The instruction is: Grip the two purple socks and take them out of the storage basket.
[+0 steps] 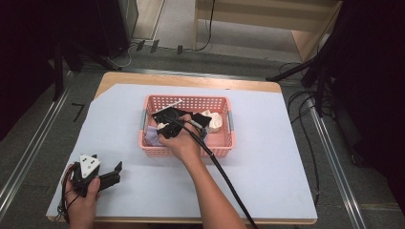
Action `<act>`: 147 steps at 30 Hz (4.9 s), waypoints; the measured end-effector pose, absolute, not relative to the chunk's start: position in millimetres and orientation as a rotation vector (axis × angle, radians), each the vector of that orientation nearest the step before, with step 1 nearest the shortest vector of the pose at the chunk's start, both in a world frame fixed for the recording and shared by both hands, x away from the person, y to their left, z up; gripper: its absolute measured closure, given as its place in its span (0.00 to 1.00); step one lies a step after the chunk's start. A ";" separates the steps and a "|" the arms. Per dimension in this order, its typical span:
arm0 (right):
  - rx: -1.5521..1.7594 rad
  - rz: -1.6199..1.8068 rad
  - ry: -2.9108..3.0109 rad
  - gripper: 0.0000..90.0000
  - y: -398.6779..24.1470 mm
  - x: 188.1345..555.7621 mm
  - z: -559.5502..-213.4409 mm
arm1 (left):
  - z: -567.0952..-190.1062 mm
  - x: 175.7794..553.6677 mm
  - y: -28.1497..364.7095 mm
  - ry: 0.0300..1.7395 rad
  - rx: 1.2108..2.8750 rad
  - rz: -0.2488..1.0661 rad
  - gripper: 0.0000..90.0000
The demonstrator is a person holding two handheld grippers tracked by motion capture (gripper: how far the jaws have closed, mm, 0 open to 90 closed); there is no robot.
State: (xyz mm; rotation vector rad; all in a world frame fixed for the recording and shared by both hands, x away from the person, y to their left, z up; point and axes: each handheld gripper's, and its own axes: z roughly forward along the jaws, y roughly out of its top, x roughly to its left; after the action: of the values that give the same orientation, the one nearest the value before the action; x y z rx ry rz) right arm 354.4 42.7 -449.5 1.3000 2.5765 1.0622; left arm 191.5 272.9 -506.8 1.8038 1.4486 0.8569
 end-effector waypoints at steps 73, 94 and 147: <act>1.430 1.253 1.518 0.64 -198.1 310.9 -443.1 | -506.8 191.4 272.5 1.449 1.808 0.862 0.16; 1.389 1.194 2.060 0.69 -92.6 328.1 -462.3 | -506.6 191.4 273.1 1.451 1.807 0.857 0.16; 1.718 0.786 2.355 0.70 -59.8 362.0 -471.2 | -506.8 191.7 273.0 1.452 1.807 0.855 0.16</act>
State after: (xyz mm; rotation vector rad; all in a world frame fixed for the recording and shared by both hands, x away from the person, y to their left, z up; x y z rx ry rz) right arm 362.0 -59.8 -471.2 1.7178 2.3548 0.7858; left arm 191.7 273.0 -506.8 1.8070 1.4523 0.8550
